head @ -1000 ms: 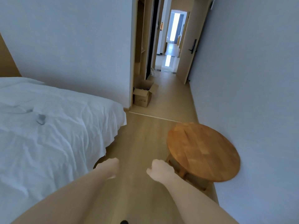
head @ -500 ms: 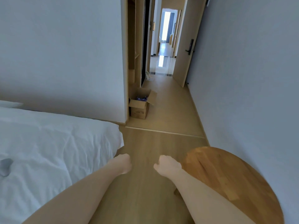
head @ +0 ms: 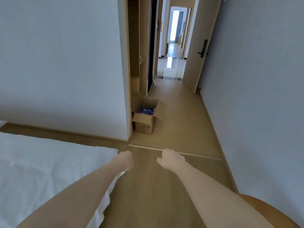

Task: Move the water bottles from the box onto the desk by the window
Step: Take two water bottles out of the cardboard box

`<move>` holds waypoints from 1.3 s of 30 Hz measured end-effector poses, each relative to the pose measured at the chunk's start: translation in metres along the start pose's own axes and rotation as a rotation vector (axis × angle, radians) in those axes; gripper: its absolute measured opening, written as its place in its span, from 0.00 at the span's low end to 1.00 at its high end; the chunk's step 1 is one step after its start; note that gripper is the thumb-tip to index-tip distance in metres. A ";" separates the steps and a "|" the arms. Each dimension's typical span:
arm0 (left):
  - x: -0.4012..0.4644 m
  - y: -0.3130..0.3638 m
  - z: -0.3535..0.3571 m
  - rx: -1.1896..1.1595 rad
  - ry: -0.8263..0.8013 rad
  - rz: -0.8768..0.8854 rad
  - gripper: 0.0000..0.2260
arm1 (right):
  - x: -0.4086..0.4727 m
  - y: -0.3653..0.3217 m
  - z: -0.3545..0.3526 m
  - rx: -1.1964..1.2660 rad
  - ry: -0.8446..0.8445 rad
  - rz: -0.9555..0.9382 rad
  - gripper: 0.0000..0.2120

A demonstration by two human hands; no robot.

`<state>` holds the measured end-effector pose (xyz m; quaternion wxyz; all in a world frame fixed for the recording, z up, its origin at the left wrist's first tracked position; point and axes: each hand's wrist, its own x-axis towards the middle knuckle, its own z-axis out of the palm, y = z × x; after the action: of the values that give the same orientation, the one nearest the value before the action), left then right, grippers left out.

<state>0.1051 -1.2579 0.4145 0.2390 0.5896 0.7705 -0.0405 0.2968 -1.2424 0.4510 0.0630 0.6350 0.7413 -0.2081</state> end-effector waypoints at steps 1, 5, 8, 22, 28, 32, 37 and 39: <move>0.015 0.002 -0.009 -0.017 -0.017 -0.005 0.15 | 0.017 -0.002 -0.009 -0.006 0.000 -0.008 0.12; 0.079 0.016 -0.041 -0.012 -0.023 0.011 0.10 | 0.082 -0.005 -0.028 -0.017 -0.033 -0.012 0.11; 0.140 0.029 -0.057 0.049 -0.029 0.025 0.10 | 0.139 -0.002 -0.043 -0.017 -0.045 -0.009 0.11; 0.459 0.115 -0.183 -0.018 -0.082 0.133 0.13 | 0.437 0.014 -0.166 0.179 -0.008 0.085 0.15; 0.573 0.157 -0.202 0.037 -0.152 0.191 0.14 | 0.557 0.050 -0.191 0.221 -0.075 0.120 0.15; 0.655 0.189 -0.222 0.012 -0.190 0.206 0.12 | 0.658 0.080 -0.212 0.239 -0.113 0.106 0.13; 0.748 0.240 -0.266 -0.056 -0.176 0.147 0.17 | 0.776 0.113 -0.258 0.255 -0.180 0.084 0.15; 0.786 0.255 -0.281 -0.071 -0.144 0.120 0.15 | 0.819 0.118 -0.281 0.249 -0.188 0.070 0.15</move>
<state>0.1015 -0.3856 0.3916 0.3163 0.6213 0.7157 -0.0409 0.3072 -0.3716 0.3855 0.0600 0.6410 0.6781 -0.3545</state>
